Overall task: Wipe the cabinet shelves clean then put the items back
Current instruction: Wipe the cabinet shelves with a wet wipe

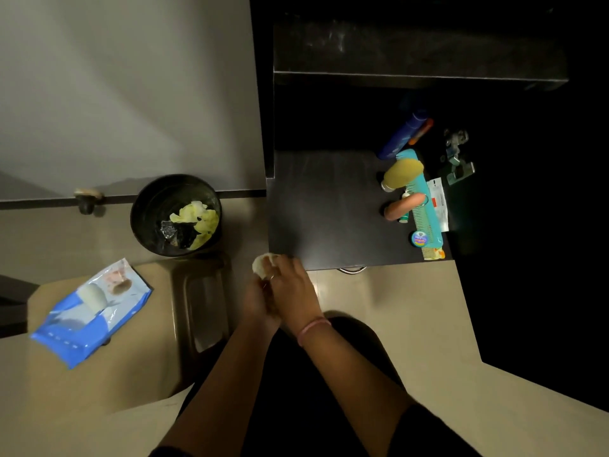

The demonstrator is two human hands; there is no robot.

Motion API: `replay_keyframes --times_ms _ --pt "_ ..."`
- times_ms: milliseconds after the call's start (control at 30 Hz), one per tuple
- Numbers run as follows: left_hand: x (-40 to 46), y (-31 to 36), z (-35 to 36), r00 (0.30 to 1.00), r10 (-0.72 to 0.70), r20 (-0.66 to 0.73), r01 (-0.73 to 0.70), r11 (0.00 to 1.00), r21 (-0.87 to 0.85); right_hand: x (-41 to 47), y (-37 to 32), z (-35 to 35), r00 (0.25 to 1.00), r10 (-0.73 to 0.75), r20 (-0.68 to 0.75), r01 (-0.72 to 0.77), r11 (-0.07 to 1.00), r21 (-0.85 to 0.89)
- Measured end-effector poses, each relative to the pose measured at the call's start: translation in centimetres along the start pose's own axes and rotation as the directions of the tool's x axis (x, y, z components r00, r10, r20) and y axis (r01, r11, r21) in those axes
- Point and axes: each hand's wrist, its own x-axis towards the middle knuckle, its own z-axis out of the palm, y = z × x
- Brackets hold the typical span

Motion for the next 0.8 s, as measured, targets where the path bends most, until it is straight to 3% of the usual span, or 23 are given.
replay_keyframes --times_ms 67,133,167,233,300,367,433,533,600,667,700,800 --pt "0.2 0.2 0.1 1.0 -0.002 -0.025 0.0 0.999 -0.052 1.0 1.9 -1.0 0.997 0.007 0.071 -0.013 0.997 0.074" --pt "0.2 0.4 0.4 0.999 -0.016 -0.049 0.011 0.993 -0.113 3.5 5.0 -3.0 0.97 0.211 -0.12 -0.204 0.977 0.067" --pt "0.1 0.5 0.5 0.999 -0.023 -0.047 0.016 0.992 -0.127 4.9 7.0 -3.9 0.902 0.377 -0.209 -0.368 0.926 0.084" --pt "-0.1 0.5 0.7 0.998 -0.027 -0.057 0.019 0.989 -0.145 6.7 9.0 -5.4 0.771 0.596 -0.224 -0.583 0.802 0.127" --pt "0.1 0.4 0.7 0.996 -0.037 -0.081 0.025 0.99 -0.141 7.0 8.3 -4.2 0.837 0.523 -0.16 -0.529 0.849 0.007" --pt "0.3 0.3 1.0 0.996 -0.046 -0.082 0.034 0.989 -0.141 5.3 5.6 -2.6 0.929 0.369 -0.021 -0.37 0.927 -0.061" --pt "-0.1 0.3 1.7 0.998 -0.032 -0.048 0.025 0.989 -0.146 2.8 3.2 -1.1 0.987 0.126 0.096 -0.122 0.991 -0.052" --pt "-0.5 0.2 2.0 0.997 0.007 -0.079 -0.014 0.996 -0.089 2.1 2.1 -2.5 0.942 -0.039 0.332 0.062 0.996 -0.059" --pt "0.1 0.3 1.7 0.997 -0.016 -0.076 0.007 0.992 -0.123 3.9 3.4 -4.2 0.96 0.052 0.275 -0.05 0.999 -0.012" --pt "0.7 0.4 1.6 0.995 -0.052 -0.09 0.035 0.984 -0.177 7.1 5.7 -6.0 0.959 0.277 0.061 -0.279 0.96 0.033" --pt "0.7 0.6 1.7 0.992 -0.061 -0.107 0.041 0.983 -0.181 9.0 7.0 -6.8 0.946 0.323 -0.038 -0.324 0.946 -0.025" --pt "-0.6 0.9 2.2 0.99 -0.067 -0.12 0.047 0.985 -0.164 13.3 10.4 -9.1 0.862 0.496 -0.103 -0.507 0.843 -0.18"
